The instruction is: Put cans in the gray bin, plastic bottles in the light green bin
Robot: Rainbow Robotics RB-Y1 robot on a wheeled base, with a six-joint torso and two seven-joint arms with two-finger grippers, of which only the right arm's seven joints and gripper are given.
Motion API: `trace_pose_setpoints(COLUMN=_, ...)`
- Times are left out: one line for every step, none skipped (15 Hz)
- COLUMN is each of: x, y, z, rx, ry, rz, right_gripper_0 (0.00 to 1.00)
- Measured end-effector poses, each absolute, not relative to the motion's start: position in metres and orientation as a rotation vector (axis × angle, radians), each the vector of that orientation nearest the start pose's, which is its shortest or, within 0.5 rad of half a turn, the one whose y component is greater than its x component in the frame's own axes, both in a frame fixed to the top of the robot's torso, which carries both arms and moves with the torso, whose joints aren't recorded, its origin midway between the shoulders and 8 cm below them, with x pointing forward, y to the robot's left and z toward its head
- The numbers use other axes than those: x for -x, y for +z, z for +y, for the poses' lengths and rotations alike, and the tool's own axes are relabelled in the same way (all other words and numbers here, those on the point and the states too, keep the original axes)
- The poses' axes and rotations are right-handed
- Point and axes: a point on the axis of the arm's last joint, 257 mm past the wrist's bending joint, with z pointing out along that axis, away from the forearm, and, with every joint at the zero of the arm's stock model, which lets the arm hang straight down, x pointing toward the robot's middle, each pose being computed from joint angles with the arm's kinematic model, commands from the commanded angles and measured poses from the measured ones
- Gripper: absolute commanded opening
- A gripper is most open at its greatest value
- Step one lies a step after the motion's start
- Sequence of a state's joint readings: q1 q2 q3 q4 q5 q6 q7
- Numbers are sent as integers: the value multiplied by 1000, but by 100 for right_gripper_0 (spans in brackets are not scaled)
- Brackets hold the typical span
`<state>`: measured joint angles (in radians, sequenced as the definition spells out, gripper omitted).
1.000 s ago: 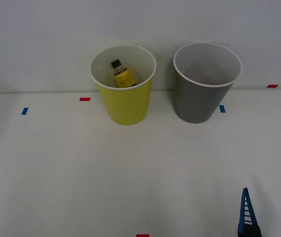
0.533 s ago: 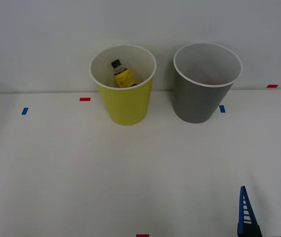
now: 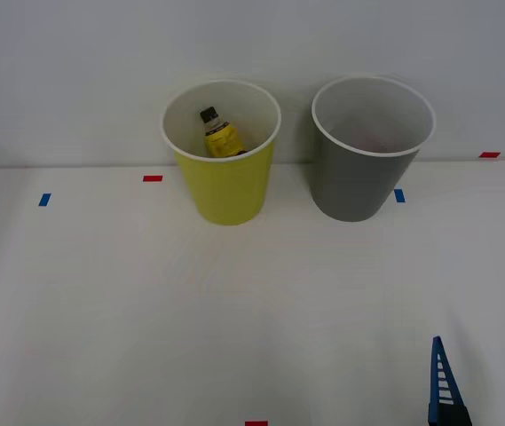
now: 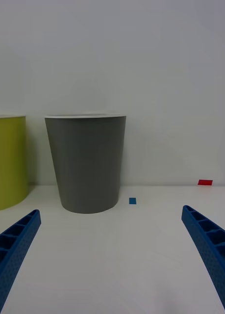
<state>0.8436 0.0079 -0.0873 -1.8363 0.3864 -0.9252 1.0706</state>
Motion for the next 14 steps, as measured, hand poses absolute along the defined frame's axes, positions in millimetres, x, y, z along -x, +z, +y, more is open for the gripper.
trace_pose_setpoints(x=-261, y=-209, z=-276, rx=47, ry=27, rz=1267, right_gripper_0=100)
trace_pose_setpoints(x=-261, y=-209, z=-276, rx=47, ry=27, rz=1267, right_gripper_0=100)
trace_pose_setpoints(x=-261, y=-209, z=-276, rx=47, ry=27, rz=1267, right_gripper_0=100)
trace_pose_setpoints(x=-261, y=-209, z=-276, rx=47, ry=27, rz=1267, right_gripper_0=100)
trace_pose_setpoints(x=-261, y=-209, z=-276, rx=47, ry=27, rz=1267, right_gripper_0=100)
trace_pose_setpoints(x=-261, y=-209, z=-276, rx=47, ry=27, rz=1267, right_gripper_0=100)
trace_pose_setpoints(x=-261, y=-209, z=-276, rx=47, ry=27, rz=1267, right_gripper_0=100)
trace_pose_setpoints(x=-261, y=-209, z=-276, rx=47, ry=27, rz=1267, right_gripper_0=100)
trace_pose_setpoints(x=-261, y=-209, z=-276, rx=47, ry=27, rz=1267, right_gripper_0=100)
trace_pose_setpoints(x=-261, y=-209, z=-276, rx=47, ry=27, rz=1267, right_gripper_0=100)
trace_pose_setpoints(x=-261, y=-209, z=-276, rx=47, ry=27, rz=1267, right_gripper_0=100)
trace_pose_setpoints(x=-261, y=-209, z=-276, rx=47, ry=27, rz=1267, right_gripper_0=100)
trace_pose_setpoints(x=-261, y=-209, z=-276, rx=47, ry=27, rz=1267, right_gripper_0=100)
trace_pose_setpoints(x=-261, y=-209, z=-276, rx=47, ry=26, rz=1267, right_gripper_0=100)
